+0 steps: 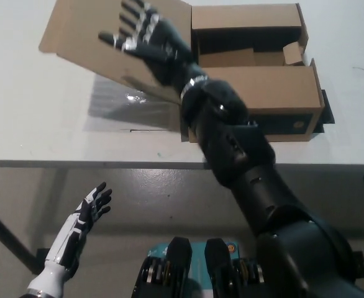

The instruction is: A small storage box is placed at the center of the table and the robot uses its right hand to slide under its lid and push it upwards to open it

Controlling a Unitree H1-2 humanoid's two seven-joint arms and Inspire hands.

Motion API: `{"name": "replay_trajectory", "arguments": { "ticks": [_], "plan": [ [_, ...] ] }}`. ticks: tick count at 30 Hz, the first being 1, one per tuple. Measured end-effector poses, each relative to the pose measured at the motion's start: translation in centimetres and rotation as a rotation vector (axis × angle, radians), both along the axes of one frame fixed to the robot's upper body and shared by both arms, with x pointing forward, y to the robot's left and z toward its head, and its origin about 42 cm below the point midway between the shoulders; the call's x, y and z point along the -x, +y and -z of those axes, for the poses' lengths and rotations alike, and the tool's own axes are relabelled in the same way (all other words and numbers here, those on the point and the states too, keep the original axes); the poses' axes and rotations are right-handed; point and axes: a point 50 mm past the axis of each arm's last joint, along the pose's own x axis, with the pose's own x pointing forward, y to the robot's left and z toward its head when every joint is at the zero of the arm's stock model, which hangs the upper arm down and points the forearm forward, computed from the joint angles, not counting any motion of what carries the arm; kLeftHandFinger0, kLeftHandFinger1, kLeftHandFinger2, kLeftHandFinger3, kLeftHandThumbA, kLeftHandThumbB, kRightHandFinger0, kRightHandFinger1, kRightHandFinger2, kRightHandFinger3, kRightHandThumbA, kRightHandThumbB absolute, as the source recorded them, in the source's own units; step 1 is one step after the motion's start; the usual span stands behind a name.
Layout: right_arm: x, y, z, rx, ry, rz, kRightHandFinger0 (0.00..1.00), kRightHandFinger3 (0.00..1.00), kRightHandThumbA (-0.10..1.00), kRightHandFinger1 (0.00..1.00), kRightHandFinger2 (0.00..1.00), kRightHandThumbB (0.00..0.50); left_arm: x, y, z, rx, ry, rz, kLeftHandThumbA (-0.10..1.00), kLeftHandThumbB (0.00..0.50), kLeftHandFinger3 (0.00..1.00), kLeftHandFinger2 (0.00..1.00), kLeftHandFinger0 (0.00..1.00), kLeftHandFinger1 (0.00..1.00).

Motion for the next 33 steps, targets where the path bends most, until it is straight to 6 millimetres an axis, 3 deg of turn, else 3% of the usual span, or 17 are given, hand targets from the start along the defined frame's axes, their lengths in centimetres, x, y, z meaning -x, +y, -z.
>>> {"name": "replay_trajectory", "arguments": {
  "ticks": [4,5,6,13,17,19,24,29,33],
  "plan": [
    [0.7,-0.6,-3.9,-0.054,-0.105,-0.004,1.00,1.00,1.00,1.00,1.00,0.388,0.0,0.0,0.1,0.000,0.004,-0.001,1.00,0.295,1.00,1.00,1.00,1.00],
    [1.0,-0.8,-4.8,-0.067,-0.131,-0.004,1.00,1.00,1.00,1.00,1.00,0.478,0.0,0.0,0.1,0.000,0.006,-0.001,1.00,0.291,1.00,1.00,1.00,1.00],
    [1.2,-1.0,-5.5,-0.077,-0.151,-0.002,1.00,1.00,1.00,1.00,1.00,0.371,0.0,0.0,0.1,0.000,0.007,-0.001,1.00,0.290,1.00,1.00,1.00,1.00],
    [3.3,-4.4,-10.6,-0.148,-0.321,0.046,1.00,1.00,1.00,1.00,1.00,0.354,0.1,0.1,0.3,0.000,0.018,-0.004,1.00,0.292,1.00,1.00,1.00,1.00],
    [4.6,-7.3,-11.4,-0.162,-0.401,0.095,1.00,1.00,1.00,1.00,1.00,0.361,0.1,0.1,0.5,0.000,0.025,-0.005,1.00,0.275,1.00,1.00,1.00,1.00],
    [5.2,-8.9,-11.2,-0.160,-0.427,0.124,1.00,1.00,1.00,1.00,1.00,0.367,0.2,0.1,0.5,0.000,0.028,-0.006,1.00,0.278,1.00,1.00,1.00,1.00],
    [7.5,-14.9,-8.5,-0.125,-0.480,0.243,1.00,1.00,1.00,1.00,1.00,0.328,0.2,0.1,0.6,0.000,0.032,-0.007,1.00,0.280,1.00,1.00,1.00,1.00],
    [11.4,-21.1,-3.6,-0.057,-0.482,0.376,1.00,1.00,1.00,1.00,1.00,0.352,0.2,0.1,0.7,0.000,0.033,-0.007,1.00,0.274,1.00,1.00,1.00,1.00],
    [16.4,-25.6,1.4,0.033,-0.443,0.485,1.00,1.00,1.00,1.00,1.00,0.328,0.2,0.1,0.7,0.001,0.033,-0.007,1.00,0.275,1.00,1.00,1.00,1.00]
  ]
}}
